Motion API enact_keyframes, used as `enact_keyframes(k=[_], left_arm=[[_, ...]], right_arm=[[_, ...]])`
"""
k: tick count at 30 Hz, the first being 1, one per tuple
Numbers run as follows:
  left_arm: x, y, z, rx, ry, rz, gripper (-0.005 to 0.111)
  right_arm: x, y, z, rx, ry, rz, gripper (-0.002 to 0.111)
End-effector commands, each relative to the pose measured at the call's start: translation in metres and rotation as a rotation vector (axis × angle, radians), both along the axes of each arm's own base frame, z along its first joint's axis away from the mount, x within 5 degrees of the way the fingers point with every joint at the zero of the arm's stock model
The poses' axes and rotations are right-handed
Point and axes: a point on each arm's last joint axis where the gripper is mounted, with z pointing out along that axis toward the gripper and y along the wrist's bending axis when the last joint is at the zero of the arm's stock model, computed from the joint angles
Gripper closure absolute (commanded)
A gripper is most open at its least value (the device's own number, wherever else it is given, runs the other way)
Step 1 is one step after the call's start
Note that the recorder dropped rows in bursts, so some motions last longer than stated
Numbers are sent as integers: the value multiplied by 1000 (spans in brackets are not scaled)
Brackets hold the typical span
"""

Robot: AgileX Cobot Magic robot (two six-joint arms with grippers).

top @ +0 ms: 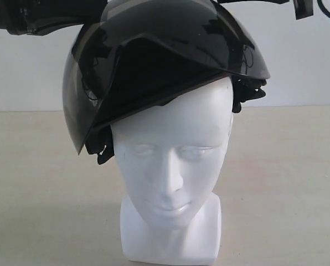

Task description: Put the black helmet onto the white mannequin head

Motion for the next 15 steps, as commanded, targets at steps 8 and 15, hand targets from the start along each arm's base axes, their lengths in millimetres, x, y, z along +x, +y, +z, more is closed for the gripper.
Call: enact_keyframes(k=[8,15], left_arm=[[8,6,-7,43,8,72,102],[21,21,-21,32,71,112,102]], right_arm=[[38,-13,-25,134,30,-24,108],[32,15,-26,139,14,65,108]])
